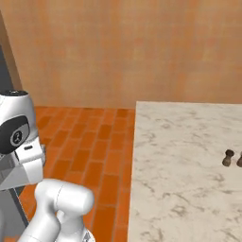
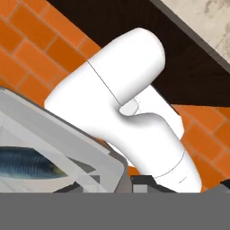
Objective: Take the meat container that has the fish and place it on the second highest rack of the freezer. Then take the vegetable container that has the corn and tomato and place it on the highest rack of the freezer.
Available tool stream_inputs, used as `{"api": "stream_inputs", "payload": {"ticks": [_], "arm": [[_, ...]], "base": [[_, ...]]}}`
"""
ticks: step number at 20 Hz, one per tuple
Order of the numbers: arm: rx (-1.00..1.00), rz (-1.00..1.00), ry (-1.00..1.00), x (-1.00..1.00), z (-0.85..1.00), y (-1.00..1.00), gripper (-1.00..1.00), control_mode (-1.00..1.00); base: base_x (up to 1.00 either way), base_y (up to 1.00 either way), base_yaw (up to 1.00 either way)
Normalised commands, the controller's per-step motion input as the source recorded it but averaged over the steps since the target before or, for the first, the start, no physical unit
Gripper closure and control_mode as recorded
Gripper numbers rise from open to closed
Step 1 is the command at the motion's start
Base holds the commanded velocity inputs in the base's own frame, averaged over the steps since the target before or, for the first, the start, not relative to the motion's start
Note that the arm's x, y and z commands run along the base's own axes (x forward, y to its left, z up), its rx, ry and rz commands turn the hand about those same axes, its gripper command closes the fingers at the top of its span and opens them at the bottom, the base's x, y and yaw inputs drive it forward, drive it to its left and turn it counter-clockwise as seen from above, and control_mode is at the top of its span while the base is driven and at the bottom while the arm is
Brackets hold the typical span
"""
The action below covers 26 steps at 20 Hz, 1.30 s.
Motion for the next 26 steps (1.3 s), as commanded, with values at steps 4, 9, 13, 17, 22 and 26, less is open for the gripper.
{"api": "stream_inputs", "payload": {"ticks": [4,9,13,17,22,26], "arm": [[0.0,0.0,0.0,0.0,0.0,0.0,1.0,1.0],[0.0,0.0,0.0,0.0,0.0,0.0,1.0,1.0],[0.0,0.0,0.0,0.0,0.0,0.0,1.0,1.0],[0.0,0.0,0.0,0.0,0.0,0.0,1.0,1.0],[0.0,0.0,0.0,0.0,0.0,0.0,1.0,1.0],[0.0,0.0,0.0,0.0,0.0,0.0,1.0,1.0]], "base": [[1.0,0.16,-0.06],[1.0,0.18,0.03],[1.0,0.0,0.17],[1.0,0.0,0.56],[0.89,0.0,0.83],[0.51,-0.01,0.93]]}}
